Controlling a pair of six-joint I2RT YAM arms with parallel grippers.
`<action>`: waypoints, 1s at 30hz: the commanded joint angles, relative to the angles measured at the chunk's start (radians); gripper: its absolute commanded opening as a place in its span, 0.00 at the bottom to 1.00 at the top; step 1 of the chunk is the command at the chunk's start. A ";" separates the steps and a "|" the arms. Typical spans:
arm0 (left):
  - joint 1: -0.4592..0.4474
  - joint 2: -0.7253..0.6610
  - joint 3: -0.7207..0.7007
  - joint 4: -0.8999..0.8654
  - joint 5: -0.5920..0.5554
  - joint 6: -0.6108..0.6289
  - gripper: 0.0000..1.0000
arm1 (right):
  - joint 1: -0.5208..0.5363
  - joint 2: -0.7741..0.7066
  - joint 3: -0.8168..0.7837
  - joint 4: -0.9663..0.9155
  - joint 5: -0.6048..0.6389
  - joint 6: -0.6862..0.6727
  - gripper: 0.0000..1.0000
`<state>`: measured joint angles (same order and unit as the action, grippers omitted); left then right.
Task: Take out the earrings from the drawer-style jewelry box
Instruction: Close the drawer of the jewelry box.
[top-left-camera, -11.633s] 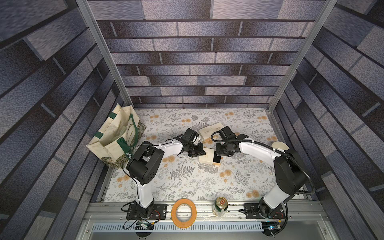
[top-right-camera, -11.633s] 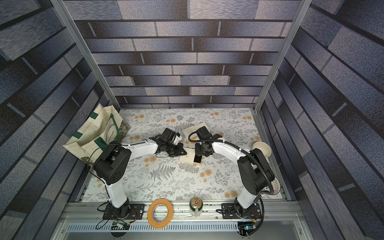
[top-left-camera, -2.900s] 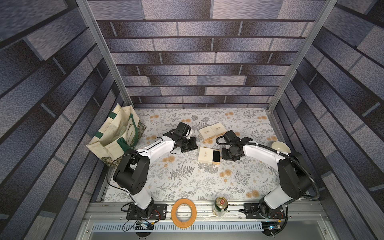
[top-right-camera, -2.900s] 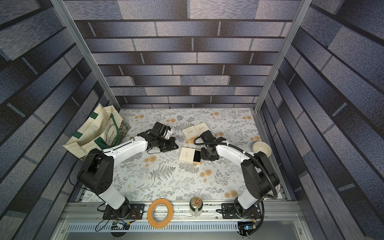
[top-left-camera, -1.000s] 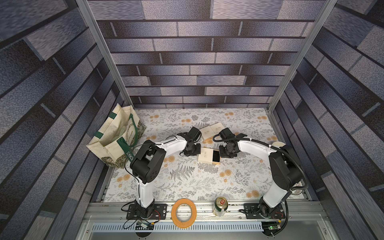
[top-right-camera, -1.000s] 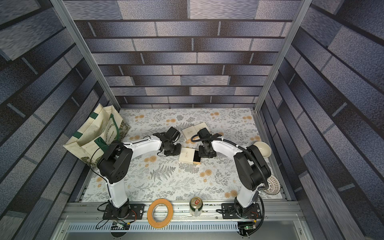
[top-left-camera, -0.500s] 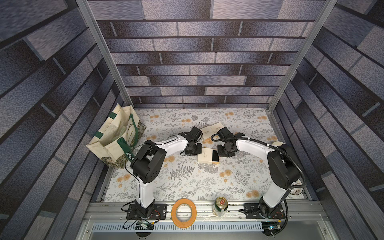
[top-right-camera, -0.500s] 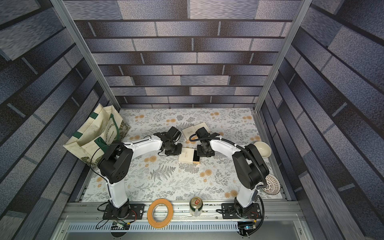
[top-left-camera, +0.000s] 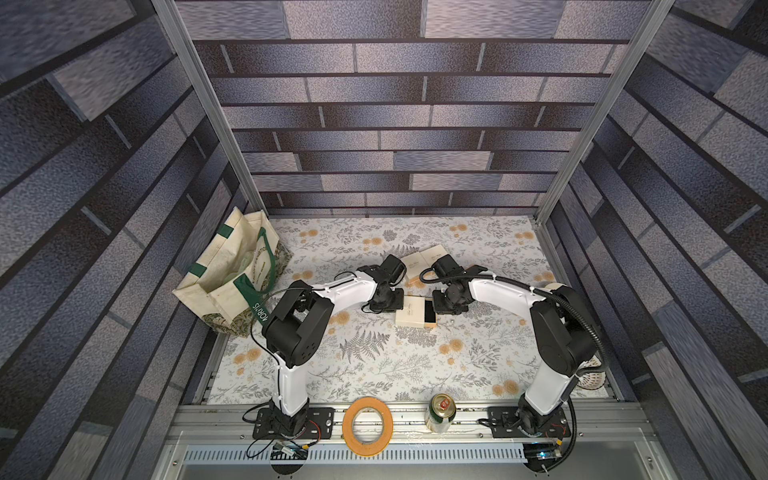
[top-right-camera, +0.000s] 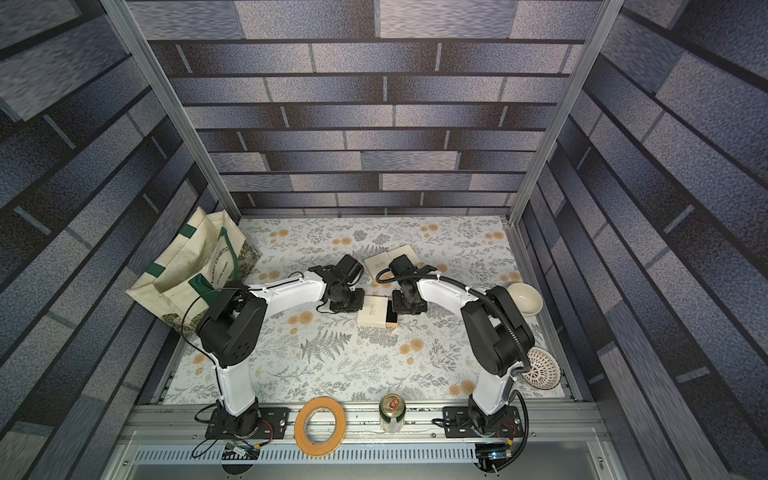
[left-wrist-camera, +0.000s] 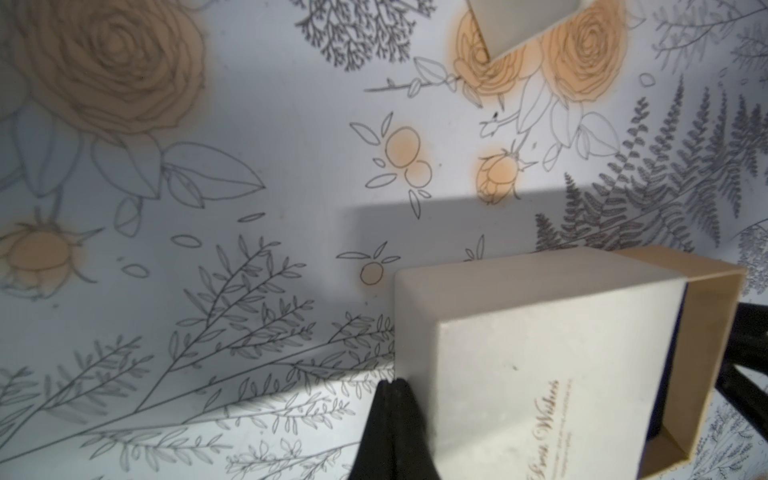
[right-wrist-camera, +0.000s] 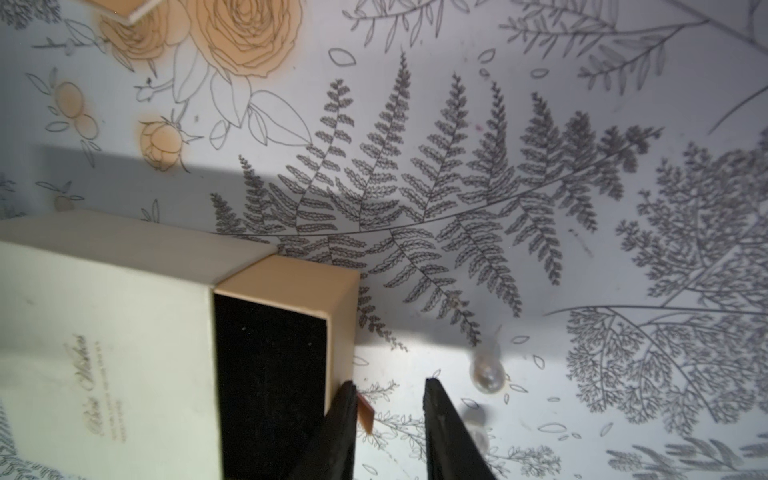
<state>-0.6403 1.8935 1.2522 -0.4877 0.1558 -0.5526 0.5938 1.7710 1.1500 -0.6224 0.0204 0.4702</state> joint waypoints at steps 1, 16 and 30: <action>-0.009 0.011 0.029 -0.020 -0.001 0.022 0.00 | 0.014 0.015 0.025 0.009 -0.023 -0.005 0.30; -0.011 0.003 0.021 -0.009 0.000 0.015 0.00 | 0.039 0.030 0.033 0.062 -0.080 0.007 0.30; -0.012 -0.013 0.002 0.003 -0.001 0.006 0.00 | 0.056 0.050 0.034 0.110 -0.132 0.022 0.30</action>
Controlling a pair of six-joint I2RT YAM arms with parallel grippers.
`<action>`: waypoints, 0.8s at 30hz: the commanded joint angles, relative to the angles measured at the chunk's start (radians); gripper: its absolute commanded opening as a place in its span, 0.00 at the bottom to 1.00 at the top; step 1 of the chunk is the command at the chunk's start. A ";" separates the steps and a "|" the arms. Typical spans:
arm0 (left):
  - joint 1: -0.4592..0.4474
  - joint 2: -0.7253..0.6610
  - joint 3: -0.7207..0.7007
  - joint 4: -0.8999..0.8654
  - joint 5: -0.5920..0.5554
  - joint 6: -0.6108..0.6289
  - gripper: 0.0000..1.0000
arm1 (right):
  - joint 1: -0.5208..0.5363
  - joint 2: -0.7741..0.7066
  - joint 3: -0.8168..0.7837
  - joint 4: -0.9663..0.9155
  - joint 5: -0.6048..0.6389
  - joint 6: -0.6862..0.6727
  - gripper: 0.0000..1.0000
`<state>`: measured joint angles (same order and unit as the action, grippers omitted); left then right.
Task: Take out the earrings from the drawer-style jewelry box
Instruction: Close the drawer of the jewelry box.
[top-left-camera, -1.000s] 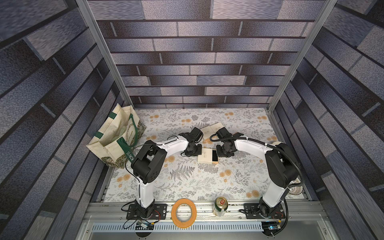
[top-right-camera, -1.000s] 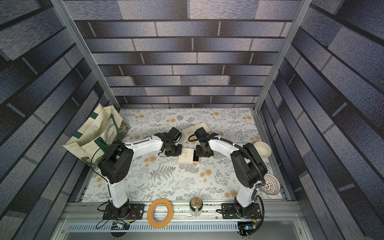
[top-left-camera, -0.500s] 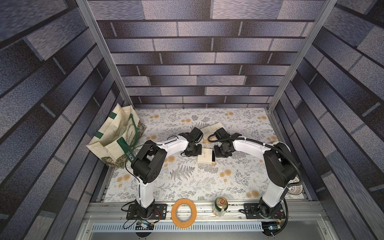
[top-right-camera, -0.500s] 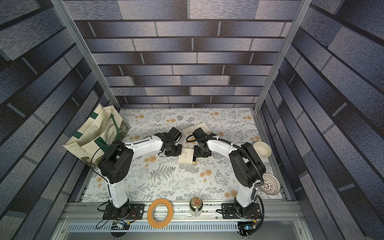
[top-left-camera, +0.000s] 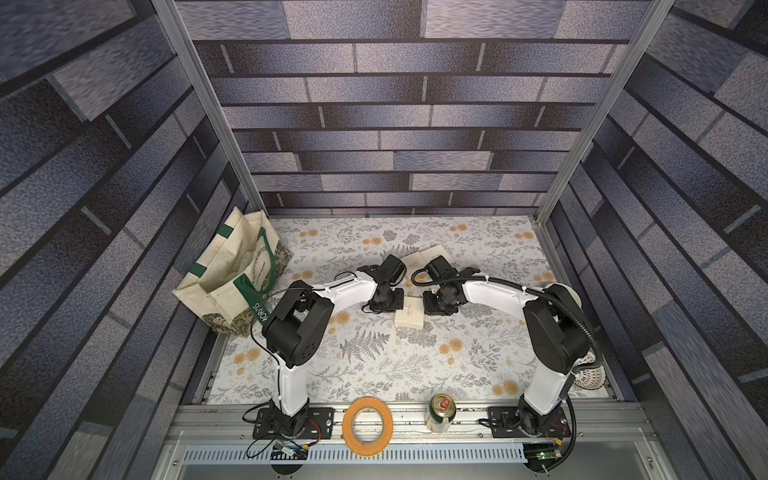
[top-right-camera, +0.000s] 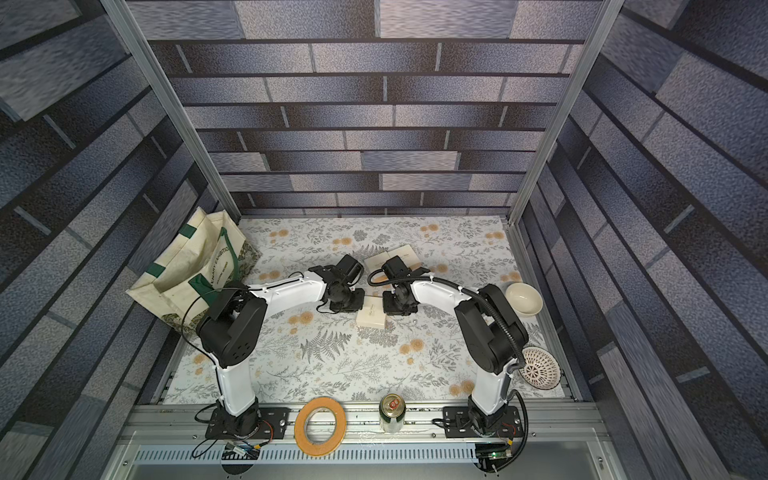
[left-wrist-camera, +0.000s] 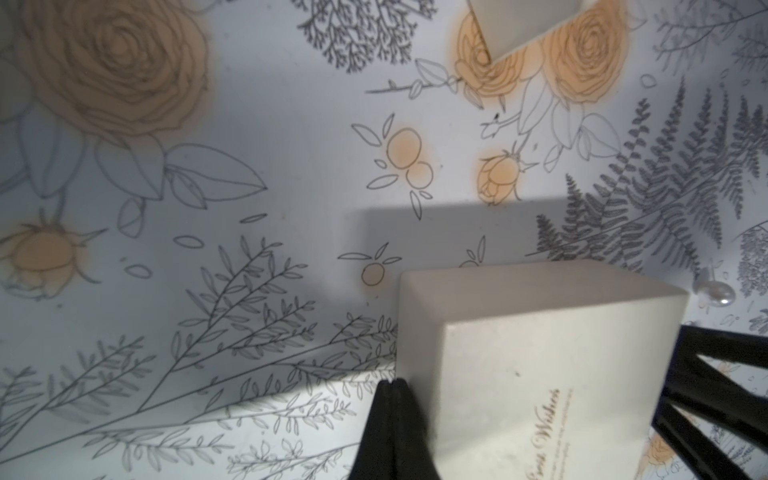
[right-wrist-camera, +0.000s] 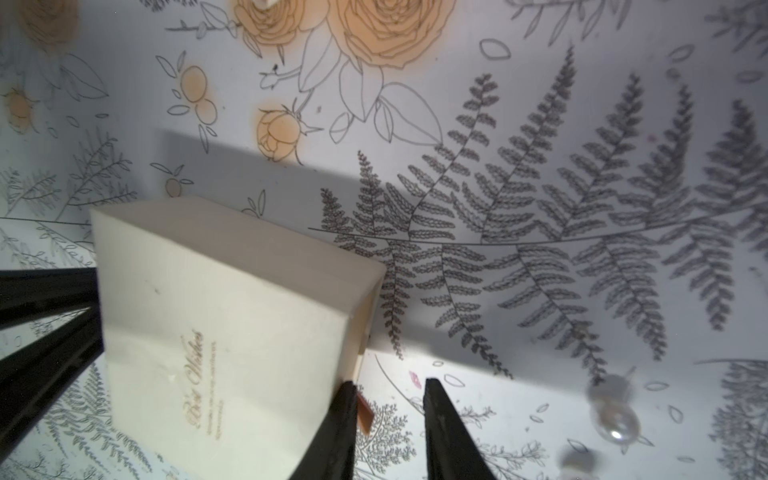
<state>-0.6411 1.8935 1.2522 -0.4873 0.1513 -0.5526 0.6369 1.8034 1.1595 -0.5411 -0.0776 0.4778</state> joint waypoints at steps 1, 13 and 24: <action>-0.010 -0.013 0.001 0.004 0.004 0.006 0.00 | 0.013 0.019 0.026 0.029 -0.034 0.014 0.30; -0.011 -0.021 -0.011 0.009 0.004 0.003 0.00 | 0.017 0.024 0.037 0.022 -0.032 0.011 0.30; -0.010 -0.069 -0.047 0.005 -0.007 -0.014 0.00 | 0.027 0.039 0.042 0.023 -0.048 0.015 0.30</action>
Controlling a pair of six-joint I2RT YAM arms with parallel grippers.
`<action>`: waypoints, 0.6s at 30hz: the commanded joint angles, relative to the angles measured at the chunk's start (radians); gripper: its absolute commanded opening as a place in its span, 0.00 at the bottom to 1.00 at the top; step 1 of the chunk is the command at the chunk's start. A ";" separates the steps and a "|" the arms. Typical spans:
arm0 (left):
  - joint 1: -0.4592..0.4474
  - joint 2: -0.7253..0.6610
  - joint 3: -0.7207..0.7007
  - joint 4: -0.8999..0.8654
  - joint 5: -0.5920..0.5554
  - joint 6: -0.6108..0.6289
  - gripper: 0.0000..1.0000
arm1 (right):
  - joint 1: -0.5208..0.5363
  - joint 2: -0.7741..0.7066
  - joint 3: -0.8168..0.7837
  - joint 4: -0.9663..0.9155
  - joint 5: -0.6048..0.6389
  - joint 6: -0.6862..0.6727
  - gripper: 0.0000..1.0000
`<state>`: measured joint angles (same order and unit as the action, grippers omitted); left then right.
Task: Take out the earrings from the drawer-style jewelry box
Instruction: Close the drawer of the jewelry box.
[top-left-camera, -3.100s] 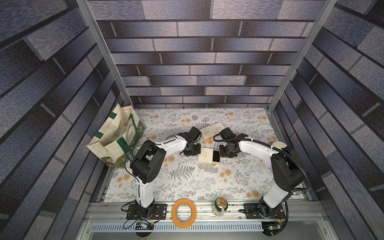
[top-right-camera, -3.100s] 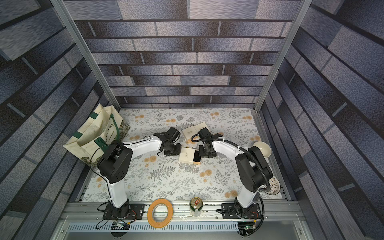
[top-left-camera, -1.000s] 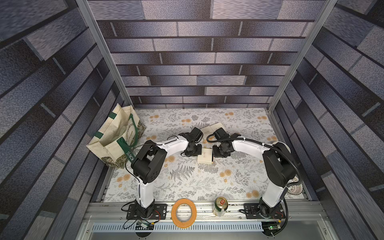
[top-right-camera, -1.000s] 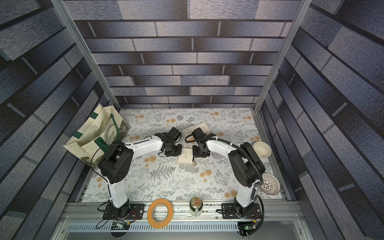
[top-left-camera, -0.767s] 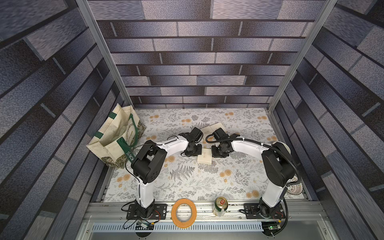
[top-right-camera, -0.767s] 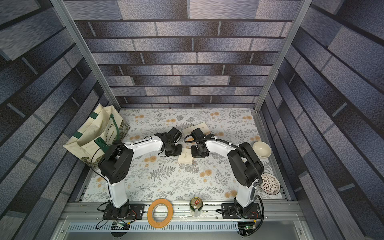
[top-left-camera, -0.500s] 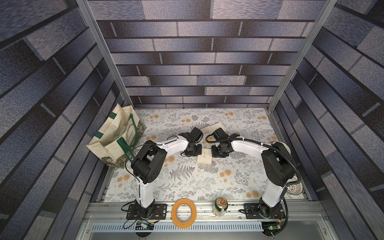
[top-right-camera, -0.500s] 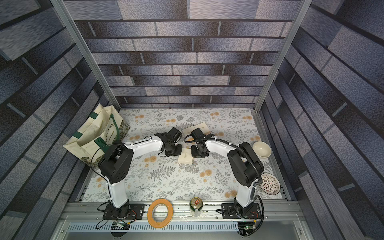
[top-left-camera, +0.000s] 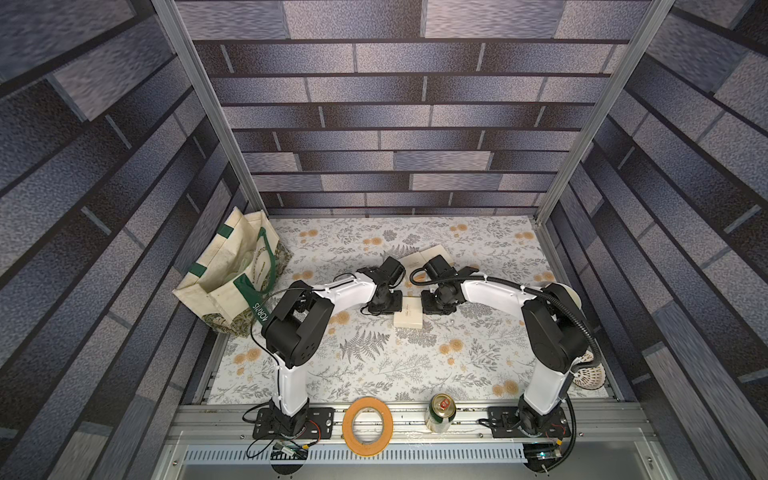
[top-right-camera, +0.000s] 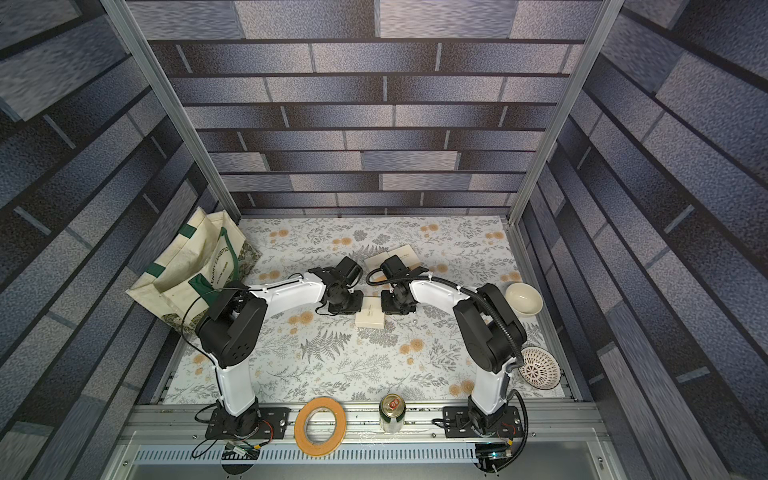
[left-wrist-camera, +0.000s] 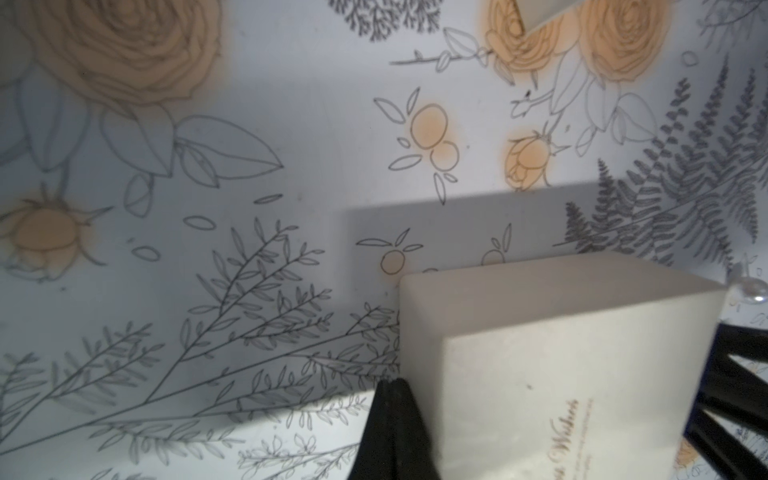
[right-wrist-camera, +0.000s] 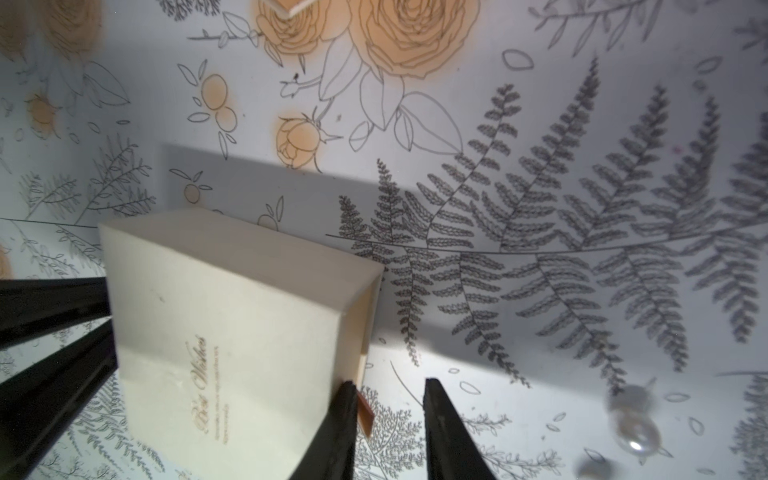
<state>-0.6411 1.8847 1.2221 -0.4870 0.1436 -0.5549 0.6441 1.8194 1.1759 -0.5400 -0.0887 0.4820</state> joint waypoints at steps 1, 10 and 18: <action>-0.010 -0.064 -0.019 0.002 0.000 -0.012 0.00 | 0.022 0.022 0.024 0.022 -0.040 0.012 0.30; -0.011 -0.132 -0.069 -0.023 -0.017 -0.021 0.00 | 0.052 0.010 -0.002 0.036 -0.044 0.030 0.30; -0.001 -0.183 -0.111 -0.040 -0.041 -0.030 0.01 | 0.058 -0.012 -0.014 0.019 -0.011 0.035 0.30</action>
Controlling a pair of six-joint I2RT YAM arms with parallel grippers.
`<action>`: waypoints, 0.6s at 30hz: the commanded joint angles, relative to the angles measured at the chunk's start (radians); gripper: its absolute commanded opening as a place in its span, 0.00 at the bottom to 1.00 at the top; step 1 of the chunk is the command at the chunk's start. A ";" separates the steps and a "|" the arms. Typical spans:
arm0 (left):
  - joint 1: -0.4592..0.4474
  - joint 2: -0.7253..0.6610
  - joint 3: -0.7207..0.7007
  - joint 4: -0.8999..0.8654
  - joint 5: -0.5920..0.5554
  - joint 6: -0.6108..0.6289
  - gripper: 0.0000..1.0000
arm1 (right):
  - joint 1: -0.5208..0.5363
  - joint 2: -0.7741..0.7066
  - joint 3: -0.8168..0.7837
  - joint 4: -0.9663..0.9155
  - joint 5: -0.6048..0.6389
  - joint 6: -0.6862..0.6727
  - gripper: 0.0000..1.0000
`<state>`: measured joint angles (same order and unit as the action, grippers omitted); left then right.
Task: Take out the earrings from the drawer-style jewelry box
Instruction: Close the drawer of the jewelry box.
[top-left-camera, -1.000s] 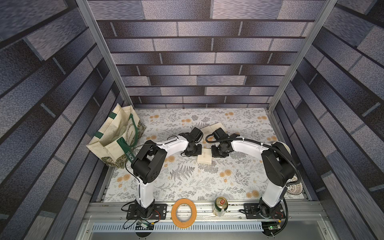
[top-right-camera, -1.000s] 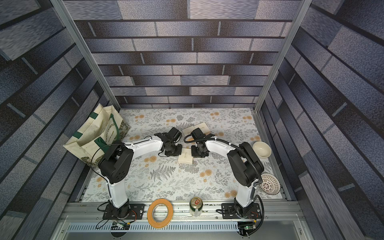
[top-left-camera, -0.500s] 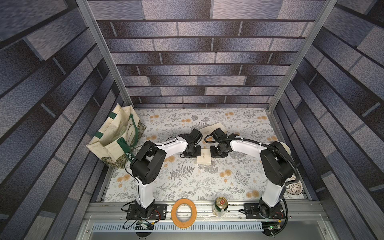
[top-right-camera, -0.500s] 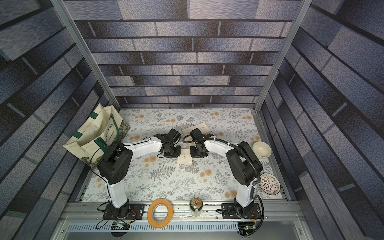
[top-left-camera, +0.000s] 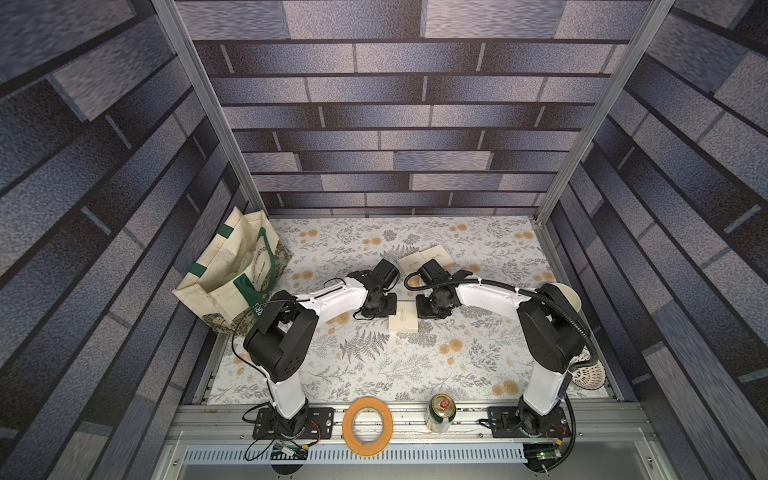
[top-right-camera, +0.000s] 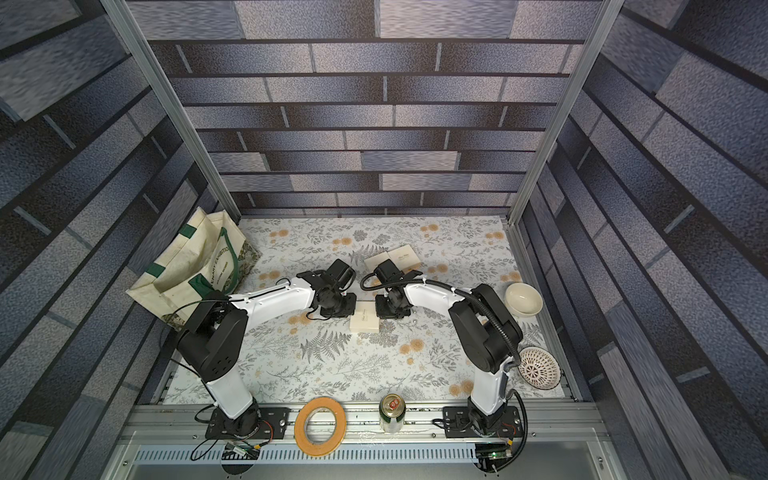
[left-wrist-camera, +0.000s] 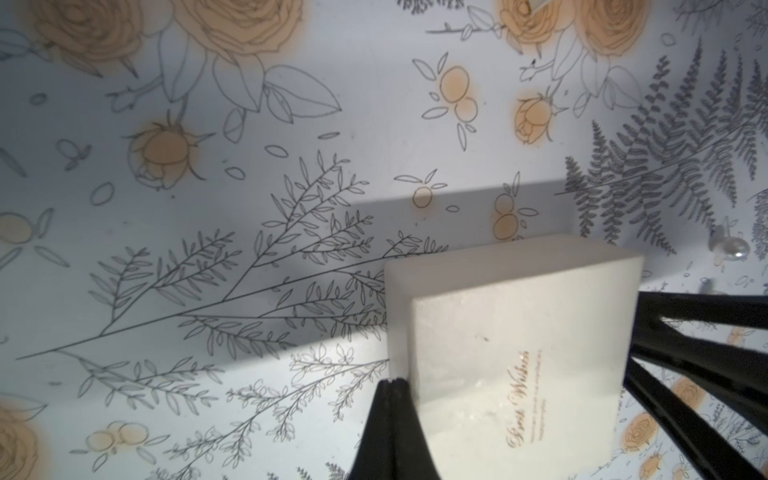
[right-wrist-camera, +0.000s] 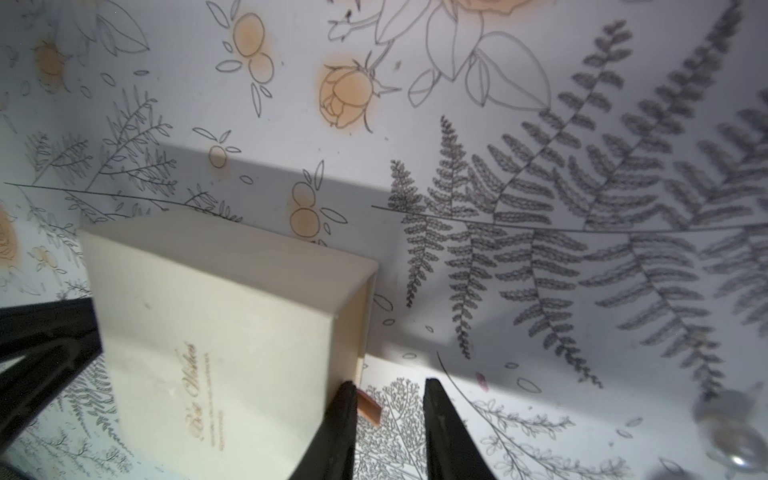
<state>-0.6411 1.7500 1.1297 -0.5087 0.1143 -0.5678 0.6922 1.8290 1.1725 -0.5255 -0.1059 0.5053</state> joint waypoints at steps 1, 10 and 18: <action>0.003 -0.056 -0.022 -0.017 -0.014 -0.019 0.02 | 0.010 -0.027 -0.011 -0.006 0.019 0.012 0.30; 0.033 -0.096 -0.005 -0.029 -0.021 -0.009 0.08 | 0.010 -0.075 0.001 -0.048 0.100 -0.003 0.31; 0.141 -0.111 0.029 0.081 0.111 -0.013 0.17 | -0.008 -0.111 0.049 -0.068 0.125 -0.033 0.33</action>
<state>-0.5430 1.6798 1.1244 -0.4873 0.1566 -0.5762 0.6918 1.7515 1.1816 -0.5594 -0.0048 0.4915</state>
